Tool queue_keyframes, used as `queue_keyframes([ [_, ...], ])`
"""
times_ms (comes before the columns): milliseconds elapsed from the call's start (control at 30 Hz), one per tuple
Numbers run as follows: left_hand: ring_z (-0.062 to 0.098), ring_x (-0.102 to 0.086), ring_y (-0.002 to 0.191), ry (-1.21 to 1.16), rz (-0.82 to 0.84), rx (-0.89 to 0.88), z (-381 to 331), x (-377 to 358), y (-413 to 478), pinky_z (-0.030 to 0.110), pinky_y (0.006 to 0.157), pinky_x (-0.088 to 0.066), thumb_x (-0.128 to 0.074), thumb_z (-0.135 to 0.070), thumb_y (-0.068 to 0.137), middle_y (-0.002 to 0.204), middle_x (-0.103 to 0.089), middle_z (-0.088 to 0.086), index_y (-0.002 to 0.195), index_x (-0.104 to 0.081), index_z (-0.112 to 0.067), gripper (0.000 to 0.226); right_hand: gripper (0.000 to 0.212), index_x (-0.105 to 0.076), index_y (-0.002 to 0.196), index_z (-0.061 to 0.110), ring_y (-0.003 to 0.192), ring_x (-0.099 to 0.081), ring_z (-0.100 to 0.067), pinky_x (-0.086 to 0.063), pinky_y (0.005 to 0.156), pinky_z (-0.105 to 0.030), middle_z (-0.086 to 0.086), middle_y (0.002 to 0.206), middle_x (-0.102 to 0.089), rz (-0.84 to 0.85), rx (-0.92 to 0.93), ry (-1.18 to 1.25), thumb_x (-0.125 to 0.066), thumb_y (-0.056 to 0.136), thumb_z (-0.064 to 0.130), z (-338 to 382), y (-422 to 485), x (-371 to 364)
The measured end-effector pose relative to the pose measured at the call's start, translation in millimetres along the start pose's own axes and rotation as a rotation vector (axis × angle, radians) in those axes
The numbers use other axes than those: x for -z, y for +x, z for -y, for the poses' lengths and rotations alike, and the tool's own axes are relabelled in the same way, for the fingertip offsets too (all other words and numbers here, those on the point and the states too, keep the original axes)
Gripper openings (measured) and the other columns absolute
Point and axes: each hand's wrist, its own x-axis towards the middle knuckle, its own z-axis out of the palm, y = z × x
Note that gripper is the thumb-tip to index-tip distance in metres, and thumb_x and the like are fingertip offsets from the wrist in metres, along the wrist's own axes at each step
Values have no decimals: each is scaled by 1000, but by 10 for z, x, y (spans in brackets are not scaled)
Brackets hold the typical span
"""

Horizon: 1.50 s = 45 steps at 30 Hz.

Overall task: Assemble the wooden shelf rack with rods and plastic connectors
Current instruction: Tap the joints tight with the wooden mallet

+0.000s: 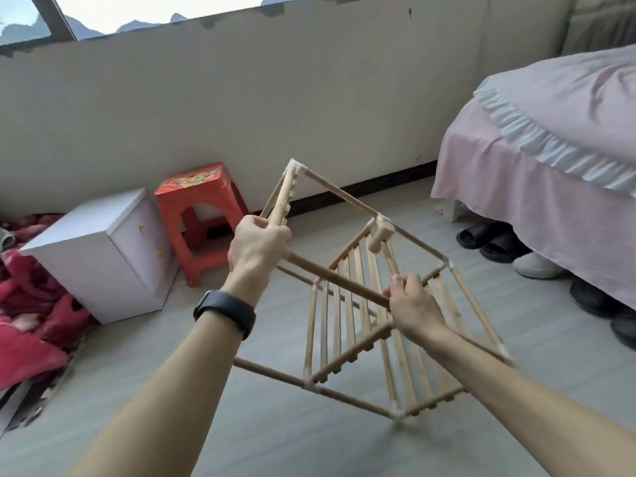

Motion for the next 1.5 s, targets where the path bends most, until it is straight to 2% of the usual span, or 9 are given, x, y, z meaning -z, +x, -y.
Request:
queue_keyframes([
  [200, 22, -64, 69, -241, -29, 254, 989, -109, -123, 40, 63, -53, -74, -29, 81, 85, -66, 5, 97, -55, -16, 28, 32, -48, 105, 17, 78, -59, -17, -47, 65, -38, -3, 92, -61, 177, 132, -196, -26, 109, 40, -199, 2, -120],
  [400, 16, -48, 65, -438, 44, 482, 1794, -298, -373, 28, 49, -36, -63, -25, 92, 83, -52, 6, 110, -58, -2, 30, 29, -47, 106, 15, 79, -56, -13, -39, 60, -32, -3, 94, -60, 338, 119, -375, -29, 109, 37, -423, 2, -283],
  [633, 15, -45, 69, -635, 148, 528, 2102, -343, -533, 29, 59, -37, -59, -23, 86, 80, -47, 4, 103, -64, -3, 27, 24, -50, 94, 26, 70, -62, -18, -54, 63, -42, -2, 81, -65, 381, 218, -345, -36, 108, 40, -465, -83, -328],
  [733, 17, -48, 77, -587, 205, 480, 2199, -330, -637, 32, 67, -34, -54, -28, 65, 83, -51, 6, 81, -55, -8, 26, 23, -50, 92, 31, 52, -55, -9, -47, 50, -35, -1, 66, -62, 366, 288, -286, -38, 106, 43, -410, -184, -392],
  [833, 17, -57, 95, -544, 205, 452, 2270, -385, -747, 32, 75, -39, -56, -35, 64, 99, -59, 2, 105, -51, -5, 50, 23, -51, 89, 30, 48, -51, -8, -38, 50, -33, 1, 59, -58, 375, 362, -297, -40, 104, 43, -364, -299, -506],
  [933, 8, -60, 95, -353, 208, 363, 2464, -435, -961, 29, 74, -43, -64, -65, 72, 100, -62, -12, 130, -40, -27, 73, 23, -54, 88, 29, 47, -51, -7, -35, 47, -24, 2, 56, -55, 468, 387, -370, -44, 104, 42, -367, -381, -615],
  [1033, 2, -61, 82, -91, 230, 247, 2738, -485, -1101, 27, 67, -48, -64, -82, 71, 86, -64, -14, 106, -49, -31, 64, 24, -56, 85, 31, 47, -50, -8, -39, 46, -21, 5, 53, -55, 505, 419, -361, -45, 101, 45, -317, -410, -668],
  [1167, 20, -65, 86, 131, 298, 238, 2914, -540, -986, 39, 76, -56, -56, -58, 92, 88, -71, -2, 86, -64, -25, 35, 26, -61, 89, 28, 42, -44, -8, -34, 41, -21, 15, 57, -56, 501, 496, -305, -45, 101, 44, -256, -381, -724],
  [1500, 33, -66, 83, 100, 348, 410, 2924, -665, -820, 43, 77, -58, -39, -33, 92, 86, -70, 10, 83, -67, -10, 37, 33, -54, 96, 14, 43, -42, -11, -33, 43, -25, 9, 51, -41, 393, 672, -222, -34, 105, 39, -397, -539, -949],
])
